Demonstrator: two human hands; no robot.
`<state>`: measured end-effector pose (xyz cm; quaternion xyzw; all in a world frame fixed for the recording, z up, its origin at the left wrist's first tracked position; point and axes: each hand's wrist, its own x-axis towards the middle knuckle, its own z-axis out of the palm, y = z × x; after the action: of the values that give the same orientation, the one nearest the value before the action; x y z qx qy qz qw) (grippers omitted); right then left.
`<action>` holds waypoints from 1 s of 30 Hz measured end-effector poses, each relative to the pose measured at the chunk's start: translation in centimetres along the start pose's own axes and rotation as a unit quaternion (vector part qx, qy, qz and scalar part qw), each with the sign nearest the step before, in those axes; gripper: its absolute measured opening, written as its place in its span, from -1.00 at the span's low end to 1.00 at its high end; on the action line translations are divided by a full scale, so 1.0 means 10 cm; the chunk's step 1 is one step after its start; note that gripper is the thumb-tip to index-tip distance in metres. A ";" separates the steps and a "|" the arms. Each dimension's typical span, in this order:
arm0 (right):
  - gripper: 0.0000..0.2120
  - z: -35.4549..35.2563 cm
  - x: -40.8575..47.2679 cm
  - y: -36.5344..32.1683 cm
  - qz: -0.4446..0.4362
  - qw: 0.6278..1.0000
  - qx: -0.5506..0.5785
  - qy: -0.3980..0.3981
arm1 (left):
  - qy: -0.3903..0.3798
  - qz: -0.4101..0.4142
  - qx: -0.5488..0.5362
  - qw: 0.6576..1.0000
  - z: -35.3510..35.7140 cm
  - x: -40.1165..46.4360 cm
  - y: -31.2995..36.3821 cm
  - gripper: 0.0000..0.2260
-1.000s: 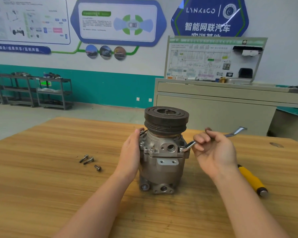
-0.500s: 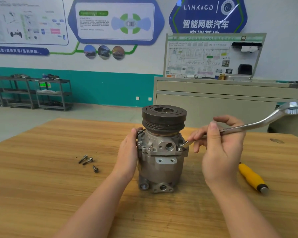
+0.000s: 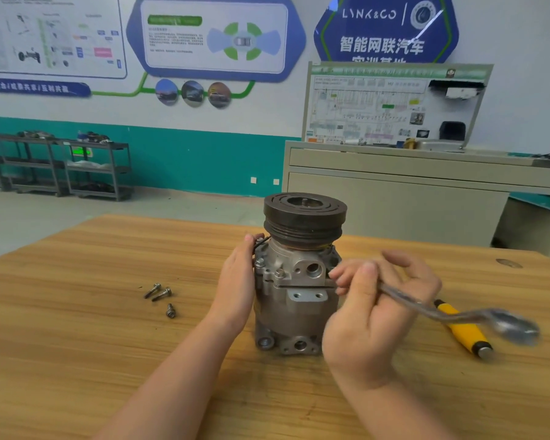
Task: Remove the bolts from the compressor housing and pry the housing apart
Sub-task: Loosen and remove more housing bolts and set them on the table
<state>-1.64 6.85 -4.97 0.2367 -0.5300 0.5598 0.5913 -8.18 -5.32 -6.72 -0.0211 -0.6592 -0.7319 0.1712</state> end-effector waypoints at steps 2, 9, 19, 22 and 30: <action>-0.66 -0.01 0.10 -0.03 0.105 0.985 0.105 0.092 | -0.004 -0.003 0.000 1.000 0.00 0.00 0.00 -0.60; -0.74 -0.25 0.53 0.39 0.489 0.813 0.298 0.107 | -0.013 0.011 -0.005 1.000 -0.01 0.00 -0.02 -0.61; -0.83 -0.31 0.55 0.36 0.441 0.830 0.316 0.126 | -0.022 0.010 -0.002 1.000 -0.02 0.02 -0.03 -0.61; -0.84 -0.28 0.49 0.31 0.356 0.897 0.247 0.093 | -0.019 0.013 0.002 1.000 -0.01 0.02 -0.03 -0.58; -0.90 -0.23 0.34 0.16 0.150 0.980 0.127 -0.016 | -0.013 0.009 -0.001 1.000 -0.02 0.02 -0.04 -0.62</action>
<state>-2.91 10.64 -3.23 0.2366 -0.4935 0.7012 0.4568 -8.44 -5.51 -7.07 -0.0366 -0.6607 -0.7306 0.1686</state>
